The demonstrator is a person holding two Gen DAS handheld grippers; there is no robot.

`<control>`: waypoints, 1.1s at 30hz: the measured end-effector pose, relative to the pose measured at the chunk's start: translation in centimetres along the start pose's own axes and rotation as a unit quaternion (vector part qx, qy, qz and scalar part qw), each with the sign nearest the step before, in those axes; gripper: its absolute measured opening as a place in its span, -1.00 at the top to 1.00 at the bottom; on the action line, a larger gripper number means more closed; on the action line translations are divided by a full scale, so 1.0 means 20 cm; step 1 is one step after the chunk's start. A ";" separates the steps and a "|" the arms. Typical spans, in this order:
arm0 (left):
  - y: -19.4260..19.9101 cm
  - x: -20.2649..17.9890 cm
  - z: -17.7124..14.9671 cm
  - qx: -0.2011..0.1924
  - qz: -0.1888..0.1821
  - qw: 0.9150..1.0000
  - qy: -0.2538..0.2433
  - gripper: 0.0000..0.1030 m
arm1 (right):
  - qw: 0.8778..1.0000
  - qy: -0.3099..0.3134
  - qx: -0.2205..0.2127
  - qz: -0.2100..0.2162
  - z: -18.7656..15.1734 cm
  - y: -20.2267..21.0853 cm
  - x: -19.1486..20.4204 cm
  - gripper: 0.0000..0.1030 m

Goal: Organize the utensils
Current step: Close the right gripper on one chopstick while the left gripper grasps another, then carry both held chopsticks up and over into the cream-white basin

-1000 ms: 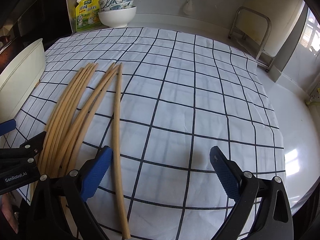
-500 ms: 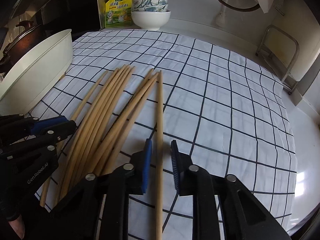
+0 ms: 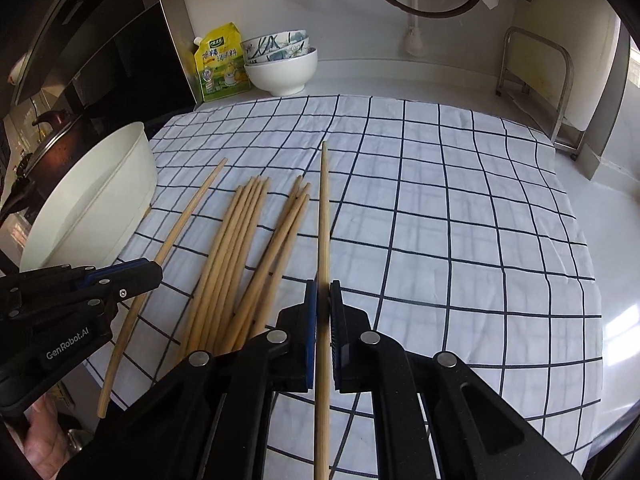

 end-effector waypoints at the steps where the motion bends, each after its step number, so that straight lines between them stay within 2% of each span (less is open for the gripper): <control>1: 0.04 0.01 0.02 -0.005 -0.005 1.000 0.001 0.86 | 1.000 0.001 -0.005 0.004 0.01 0.02 0.02 0.88; 7: 0.26 0.18 0.10 -0.041 -0.020 0.999 0.016 0.86 | 0.998 0.025 -0.040 0.031 0.16 0.16 0.25 0.88; 12: 0.43 0.42 0.14 -0.064 -0.028 0.997 0.035 0.86 | 0.995 0.053 -0.054 0.065 0.32 0.21 0.51 0.88; 18: 0.56 0.74 0.17 -0.087 -0.007 0.994 0.069 0.86 | 0.989 0.092 -0.053 0.099 0.48 0.19 0.86 0.88; 22: 0.56 0.94 0.17 -0.094 0.012 0.992 0.087 0.86 | 0.986 0.109 -0.028 0.119 0.54 0.10 1.06 0.88; 25: 0.50 1.07 0.15 -0.085 0.014 0.991 0.104 0.86 | 0.986 0.115 0.002 0.124 0.55 0.00 1.18 0.88; 33: 0.29 1.27 0.09 -0.050 0.015 0.989 0.135 0.86 | 0.983 0.126 0.071 0.115 0.53 -0.26 1.34 0.88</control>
Point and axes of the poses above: each gripper's, at about its wrist camera, not at the fingertips, and y roughly against the way its jaws point, x to its left, z to its top, the point moved 5 cm from there along -y, roughly the way its jaws point, and after that the axes turned 15 degrees about x, right-handed, at the moved point
